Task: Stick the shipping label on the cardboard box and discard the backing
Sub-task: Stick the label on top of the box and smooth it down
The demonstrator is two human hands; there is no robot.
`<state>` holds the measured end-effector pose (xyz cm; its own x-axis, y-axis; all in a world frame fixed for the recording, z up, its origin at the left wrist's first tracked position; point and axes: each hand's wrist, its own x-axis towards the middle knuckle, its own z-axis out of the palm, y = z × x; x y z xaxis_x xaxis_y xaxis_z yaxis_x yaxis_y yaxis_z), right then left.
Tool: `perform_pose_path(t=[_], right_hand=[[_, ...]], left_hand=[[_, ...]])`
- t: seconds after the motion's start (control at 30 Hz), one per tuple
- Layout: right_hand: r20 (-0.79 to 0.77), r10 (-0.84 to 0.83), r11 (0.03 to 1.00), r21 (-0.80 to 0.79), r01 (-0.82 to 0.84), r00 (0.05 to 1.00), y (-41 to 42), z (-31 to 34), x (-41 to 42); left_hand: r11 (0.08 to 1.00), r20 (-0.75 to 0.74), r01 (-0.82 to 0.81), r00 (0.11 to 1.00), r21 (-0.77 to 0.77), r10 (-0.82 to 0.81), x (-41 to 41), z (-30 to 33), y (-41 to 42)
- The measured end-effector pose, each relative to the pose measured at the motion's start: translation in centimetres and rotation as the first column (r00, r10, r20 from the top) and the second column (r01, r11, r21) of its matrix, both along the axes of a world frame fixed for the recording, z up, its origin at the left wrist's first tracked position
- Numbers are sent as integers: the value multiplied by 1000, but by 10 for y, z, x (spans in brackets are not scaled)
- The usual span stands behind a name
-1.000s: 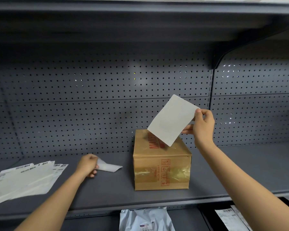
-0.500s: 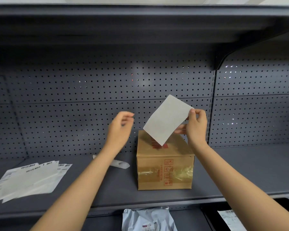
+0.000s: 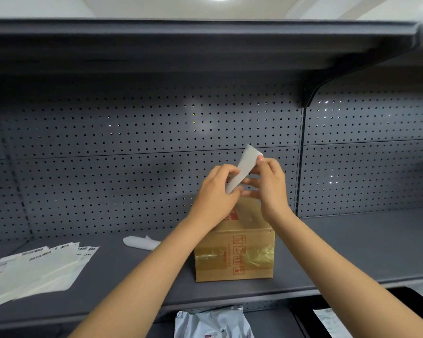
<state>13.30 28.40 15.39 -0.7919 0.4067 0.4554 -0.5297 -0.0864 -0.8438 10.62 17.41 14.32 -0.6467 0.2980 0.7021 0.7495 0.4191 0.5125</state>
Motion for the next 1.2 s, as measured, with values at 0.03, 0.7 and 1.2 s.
perform_pose_path(t=[0.03, 0.7, 1.2], right_hand=[[-3, 36, 999, -2, -36, 999, -1, 1, 3], [390, 19, 962, 242, -123, 920, 35, 2, -9], [276, 23, 945, 308, -111, 961, 32, 15, -17]], left_hand=[[999, -6, 5, 1000, 31, -5, 0, 0, 0], [659, 506, 85, 570, 747, -647, -16, 3, -38], [765, 588, 11, 633, 644, -503, -27, 8, -29]])
